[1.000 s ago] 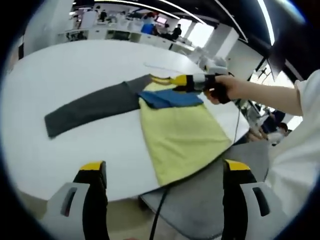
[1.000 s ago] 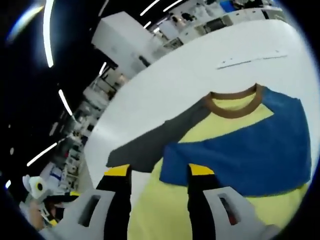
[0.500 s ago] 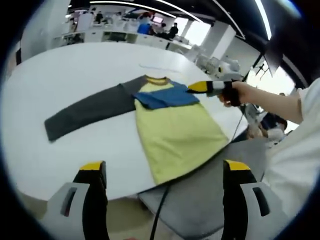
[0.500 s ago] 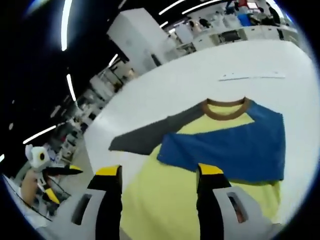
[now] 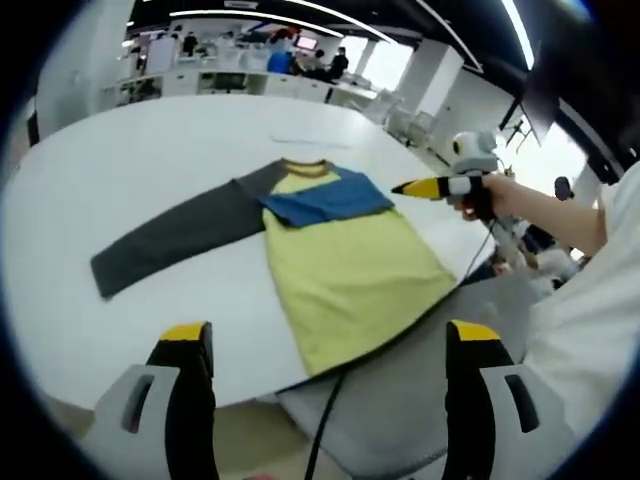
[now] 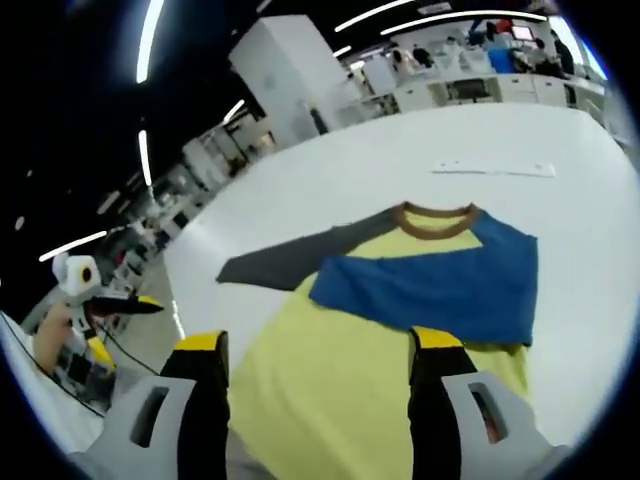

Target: Fold the garment on the visible template until the final outline fits inside the template.

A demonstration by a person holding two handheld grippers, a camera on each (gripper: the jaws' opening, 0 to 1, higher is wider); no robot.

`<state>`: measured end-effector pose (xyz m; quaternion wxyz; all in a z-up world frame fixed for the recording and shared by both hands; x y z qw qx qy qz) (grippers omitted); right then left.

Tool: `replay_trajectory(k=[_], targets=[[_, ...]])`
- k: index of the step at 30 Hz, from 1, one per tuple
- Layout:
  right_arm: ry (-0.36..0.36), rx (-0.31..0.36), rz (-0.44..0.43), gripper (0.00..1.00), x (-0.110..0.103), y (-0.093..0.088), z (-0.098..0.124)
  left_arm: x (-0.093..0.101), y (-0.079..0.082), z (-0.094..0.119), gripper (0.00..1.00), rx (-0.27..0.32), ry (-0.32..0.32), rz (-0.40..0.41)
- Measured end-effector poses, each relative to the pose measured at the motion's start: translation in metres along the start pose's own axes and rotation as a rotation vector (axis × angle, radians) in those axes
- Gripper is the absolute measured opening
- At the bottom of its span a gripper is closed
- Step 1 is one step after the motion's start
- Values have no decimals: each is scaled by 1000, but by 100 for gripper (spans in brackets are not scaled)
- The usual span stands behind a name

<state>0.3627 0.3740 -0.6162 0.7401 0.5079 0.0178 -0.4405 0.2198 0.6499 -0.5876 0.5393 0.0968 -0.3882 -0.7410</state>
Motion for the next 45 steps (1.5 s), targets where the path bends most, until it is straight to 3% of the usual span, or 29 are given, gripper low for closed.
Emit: replay_trajectory(k=[26, 38, 45], targets=[[-99, 46, 86, 90, 4, -22, 89, 11, 5, -5, 92, -26, 0, -12], [-119, 29, 89, 99, -1, -43, 119, 13, 5, -7, 92, -30, -5, -7], [-115, 48, 69, 100, -3, -51, 131, 14, 2, -8, 93, -37, -7, -5]])
Point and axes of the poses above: the point that each gripper's makers call its tool centre point, and the gripper's own axes: z roughly backward along the fingers, x roughly to its right, y roughly out of its top, the point moved 5 cm from there along z, roughly backward along the fingers, and after that the axes turned 4 degrees about y, right-handed, at the moved point
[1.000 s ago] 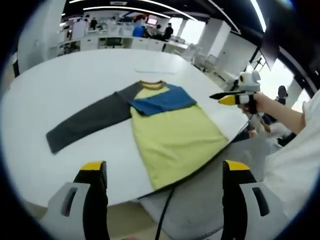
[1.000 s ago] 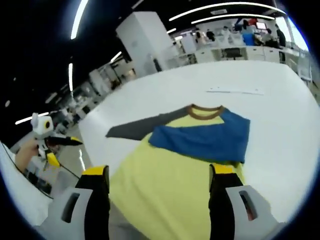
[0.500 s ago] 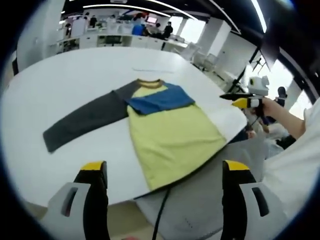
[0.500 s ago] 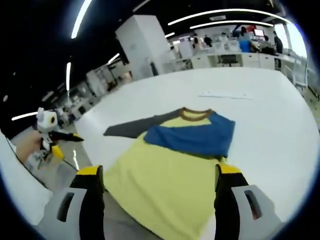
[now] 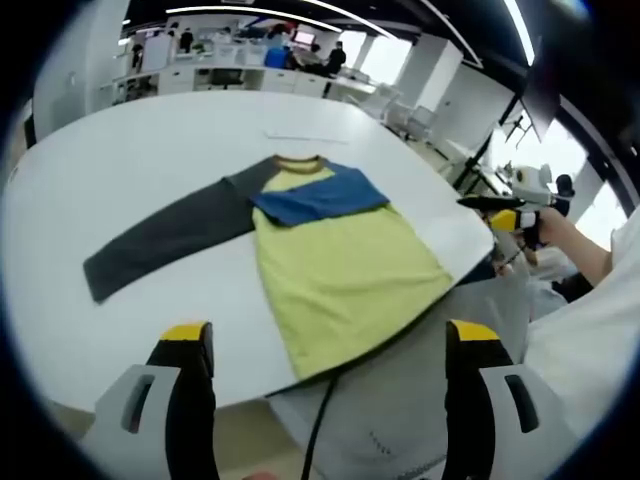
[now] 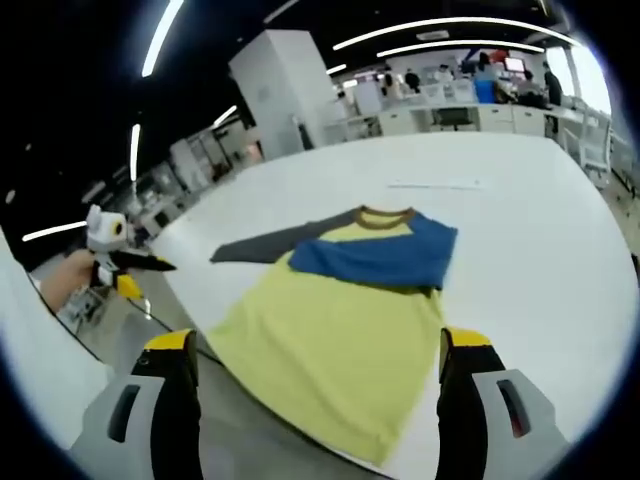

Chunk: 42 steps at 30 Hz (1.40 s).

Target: Fold the garment on the visible template until the final outline fits inside the template.

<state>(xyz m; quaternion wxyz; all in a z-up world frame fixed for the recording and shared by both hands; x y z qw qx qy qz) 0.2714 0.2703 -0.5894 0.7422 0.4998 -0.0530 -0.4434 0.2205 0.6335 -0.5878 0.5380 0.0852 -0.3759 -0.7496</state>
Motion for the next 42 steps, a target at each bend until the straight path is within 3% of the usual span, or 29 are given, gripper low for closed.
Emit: replay_trajectory(k=[12, 17, 31, 42], targets=[[-11, -49, 22, 100, 4, -18, 24, -2, 0, -1, 93, 1, 10, 6], [-18, -30, 10, 100, 7, -19, 30, -5, -5, 1, 93, 0, 25, 21], [3, -29, -1, 100, 6, -23, 25, -11, -12, 13, 93, 25, 60, 70], [-4, -30, -7, 100, 12, -24, 28, -14, -8, 11, 93, 24, 69, 71]])
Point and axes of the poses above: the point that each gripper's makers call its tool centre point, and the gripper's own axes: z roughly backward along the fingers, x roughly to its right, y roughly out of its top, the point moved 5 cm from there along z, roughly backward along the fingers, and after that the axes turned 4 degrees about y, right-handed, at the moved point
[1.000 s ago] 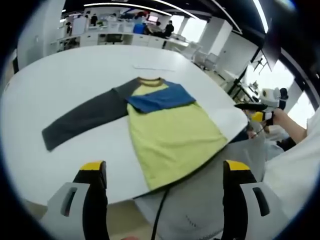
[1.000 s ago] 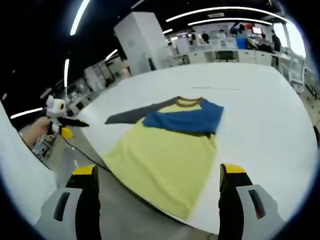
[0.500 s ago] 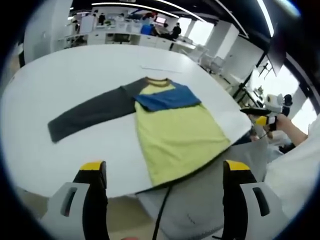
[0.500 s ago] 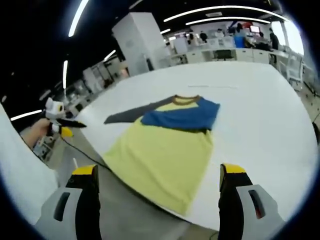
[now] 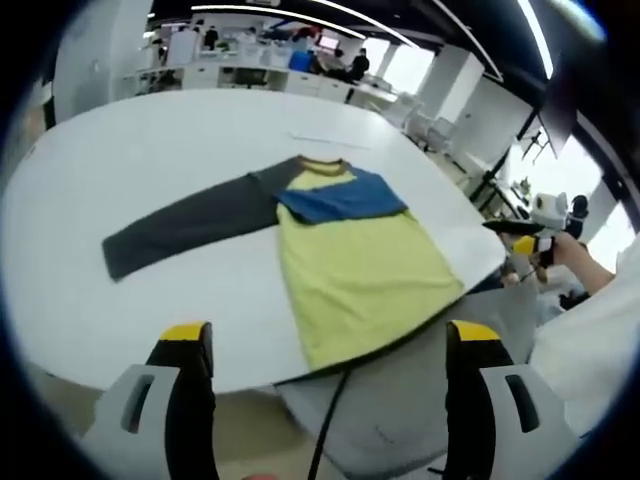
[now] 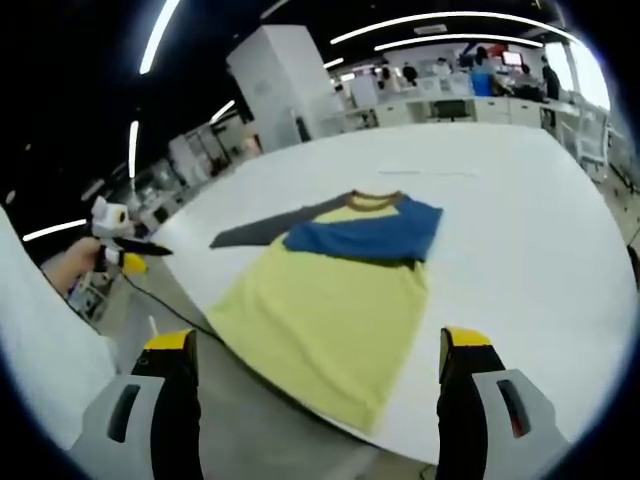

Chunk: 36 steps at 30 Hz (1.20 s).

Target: Fold the garment on the visible template until the final outline fits inside the template.

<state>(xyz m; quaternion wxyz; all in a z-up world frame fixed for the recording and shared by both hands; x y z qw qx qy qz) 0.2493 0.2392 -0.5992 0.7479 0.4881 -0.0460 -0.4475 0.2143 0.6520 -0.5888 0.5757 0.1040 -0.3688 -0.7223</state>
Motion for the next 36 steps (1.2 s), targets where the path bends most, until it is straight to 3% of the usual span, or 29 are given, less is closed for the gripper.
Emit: replay_trajectory(k=[17, 36], targets=[[-4, 0, -26, 100, 3, 0, -8, -21, 13, -1, 93, -15, 21, -6], [-46, 11, -62, 100, 5, 6, -16, -65, 28, -3, 93, -28, 52, 9]])
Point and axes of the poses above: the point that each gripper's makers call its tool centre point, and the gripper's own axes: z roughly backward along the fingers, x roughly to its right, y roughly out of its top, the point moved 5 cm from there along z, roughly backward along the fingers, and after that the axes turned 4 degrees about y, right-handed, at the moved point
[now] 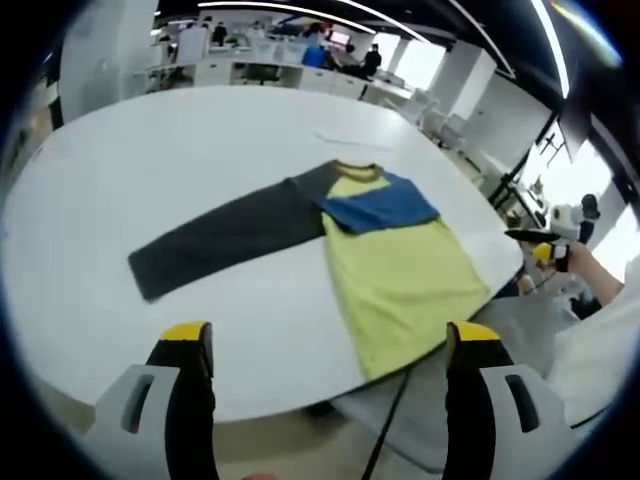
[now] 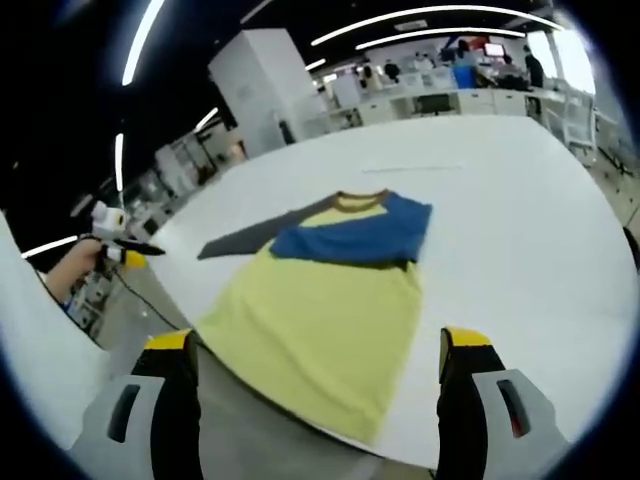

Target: Fold the garment on the visible template until the final outline fits inside the template.

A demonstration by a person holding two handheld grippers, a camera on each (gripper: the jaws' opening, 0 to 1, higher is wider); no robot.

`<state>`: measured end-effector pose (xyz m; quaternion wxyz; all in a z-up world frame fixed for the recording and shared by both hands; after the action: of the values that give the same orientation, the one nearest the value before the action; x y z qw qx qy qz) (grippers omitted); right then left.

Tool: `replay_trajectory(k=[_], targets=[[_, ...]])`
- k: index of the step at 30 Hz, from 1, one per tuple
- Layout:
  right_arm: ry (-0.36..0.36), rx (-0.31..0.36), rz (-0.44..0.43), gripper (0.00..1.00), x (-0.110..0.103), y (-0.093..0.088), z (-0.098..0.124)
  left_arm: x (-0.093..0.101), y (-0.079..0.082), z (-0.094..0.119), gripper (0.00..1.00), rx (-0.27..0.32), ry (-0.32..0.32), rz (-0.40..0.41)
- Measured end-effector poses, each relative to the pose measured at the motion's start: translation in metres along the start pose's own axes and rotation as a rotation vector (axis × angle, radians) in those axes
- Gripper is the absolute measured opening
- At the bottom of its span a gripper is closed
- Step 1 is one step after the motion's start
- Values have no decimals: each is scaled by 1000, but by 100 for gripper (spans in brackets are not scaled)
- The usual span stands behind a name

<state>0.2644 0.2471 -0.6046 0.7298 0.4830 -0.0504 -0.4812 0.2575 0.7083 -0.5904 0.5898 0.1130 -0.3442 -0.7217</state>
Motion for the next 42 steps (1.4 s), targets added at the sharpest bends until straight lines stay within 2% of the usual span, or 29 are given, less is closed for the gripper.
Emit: replay_trajectory(k=[12, 30, 36, 42], targets=[[-34, -1, -25, 100, 5, -2, 2, -21, 10, -3, 93, 3, 17, 15], [-43, -11, -35, 100, 5, -4, -1, -59, 24, 4, 93, 35, 72, 72], [-57, -9, -42, 100, 7, -7, 3, -61, 42, 15, 94, 79, 75, 53], [-65, -12, -43, 100, 6, -11, 8, -75, 64, 23, 96, 139, 81, 38]])
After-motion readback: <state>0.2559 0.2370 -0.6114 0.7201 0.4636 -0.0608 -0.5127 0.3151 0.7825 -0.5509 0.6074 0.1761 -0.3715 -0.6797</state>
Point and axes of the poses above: the point that each gripper's makers call its tool centre point, and the gripper's own axes: z roughly backward along the fingers, x roughly to its right, y roughly out of its top, the point moved 5 cm from there along z, roughly backward along the fingers, and after that the axes turned 4 degrees about y, right-handed, at the moved point
